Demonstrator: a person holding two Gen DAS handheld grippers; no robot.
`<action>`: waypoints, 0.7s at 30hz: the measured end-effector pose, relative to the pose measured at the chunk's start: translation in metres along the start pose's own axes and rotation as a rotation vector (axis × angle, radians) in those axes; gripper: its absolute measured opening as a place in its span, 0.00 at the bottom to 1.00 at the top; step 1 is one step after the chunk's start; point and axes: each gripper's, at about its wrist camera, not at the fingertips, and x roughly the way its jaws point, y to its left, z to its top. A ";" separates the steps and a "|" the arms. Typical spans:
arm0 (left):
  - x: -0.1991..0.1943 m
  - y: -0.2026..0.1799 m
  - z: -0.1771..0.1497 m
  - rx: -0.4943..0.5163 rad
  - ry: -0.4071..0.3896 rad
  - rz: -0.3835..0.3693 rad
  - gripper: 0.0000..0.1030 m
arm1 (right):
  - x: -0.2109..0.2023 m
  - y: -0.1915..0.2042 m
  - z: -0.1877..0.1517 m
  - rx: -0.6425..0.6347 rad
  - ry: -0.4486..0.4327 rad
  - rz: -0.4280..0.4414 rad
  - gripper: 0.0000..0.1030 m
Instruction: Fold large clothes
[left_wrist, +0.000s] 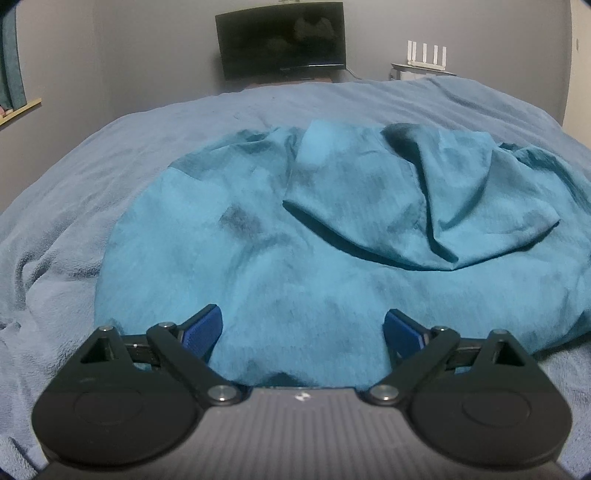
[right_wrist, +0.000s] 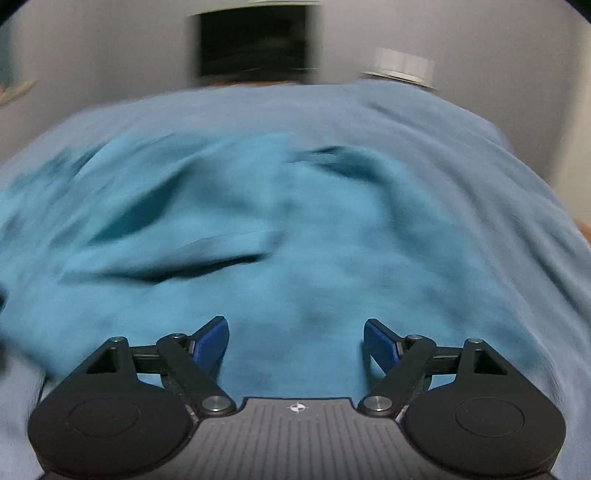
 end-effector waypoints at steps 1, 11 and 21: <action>-0.001 0.001 0.000 -0.003 -0.001 -0.003 0.92 | -0.002 -0.011 0.000 0.069 -0.011 -0.058 0.75; -0.001 0.007 -0.003 -0.020 -0.003 -0.027 0.94 | -0.047 -0.119 -0.050 0.807 -0.041 -0.197 0.82; 0.004 0.006 -0.004 -0.026 0.001 -0.042 0.98 | -0.017 -0.133 -0.094 1.151 0.108 -0.011 0.79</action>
